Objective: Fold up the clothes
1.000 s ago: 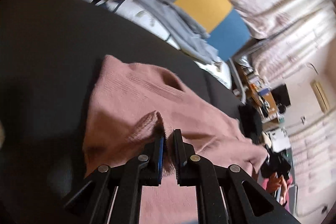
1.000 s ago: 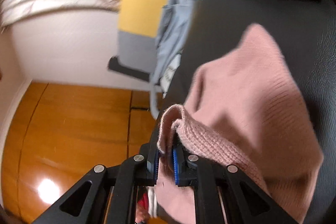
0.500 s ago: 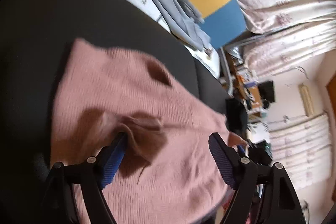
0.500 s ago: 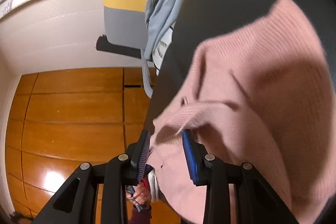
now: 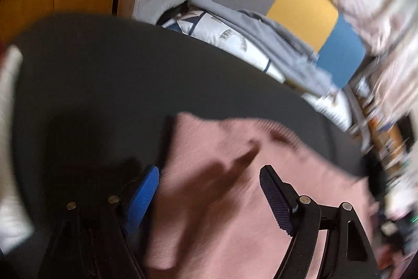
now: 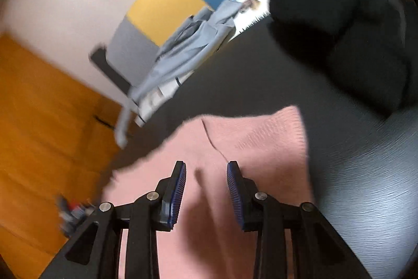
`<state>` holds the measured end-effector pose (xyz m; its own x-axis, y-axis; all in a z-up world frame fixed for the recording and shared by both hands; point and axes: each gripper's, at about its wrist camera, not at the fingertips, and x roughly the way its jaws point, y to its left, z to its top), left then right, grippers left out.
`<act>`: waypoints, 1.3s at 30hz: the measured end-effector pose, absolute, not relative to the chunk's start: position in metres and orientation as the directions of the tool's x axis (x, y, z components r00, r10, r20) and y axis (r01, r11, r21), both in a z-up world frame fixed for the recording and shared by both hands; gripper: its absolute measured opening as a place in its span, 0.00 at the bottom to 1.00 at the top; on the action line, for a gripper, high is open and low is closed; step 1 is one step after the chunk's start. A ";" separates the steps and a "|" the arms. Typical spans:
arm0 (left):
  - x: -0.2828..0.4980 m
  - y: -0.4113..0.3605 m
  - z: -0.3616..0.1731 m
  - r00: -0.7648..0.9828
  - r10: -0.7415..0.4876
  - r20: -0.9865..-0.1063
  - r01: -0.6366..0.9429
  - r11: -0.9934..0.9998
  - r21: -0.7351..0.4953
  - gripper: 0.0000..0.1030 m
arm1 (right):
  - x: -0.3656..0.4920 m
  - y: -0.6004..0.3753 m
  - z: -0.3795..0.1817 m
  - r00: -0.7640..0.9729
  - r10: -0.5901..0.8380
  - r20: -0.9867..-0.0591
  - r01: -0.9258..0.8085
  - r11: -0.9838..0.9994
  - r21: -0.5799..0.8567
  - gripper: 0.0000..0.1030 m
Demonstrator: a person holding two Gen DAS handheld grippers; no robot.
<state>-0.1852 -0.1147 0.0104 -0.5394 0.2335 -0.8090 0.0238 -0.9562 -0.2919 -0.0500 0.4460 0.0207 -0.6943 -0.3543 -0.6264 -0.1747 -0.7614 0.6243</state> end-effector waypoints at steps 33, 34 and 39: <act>-0.127 -0.051 -0.020 -0.753 -0.231 -0.616 -0.152 -0.850 0.505 1.00 | -0.057 0.424 0.033 -0.664 -0.142 -0.734 -0.093 -0.959 0.269 0.01; -0.127 -0.054 -0.020 -0.751 -0.224 -0.621 -0.147 -0.860 0.488 1.00 | -0.059 0.424 0.026 -0.634 -0.096 -0.767 -0.121 -0.968 0.221 0.01; -0.134 -0.082 -0.013 -0.676 -0.148 -0.722 -0.129 -0.941 0.313 1.00 | -0.048 0.449 0.006 -0.619 -0.294 -0.729 -0.124 -0.879 0.460 0.28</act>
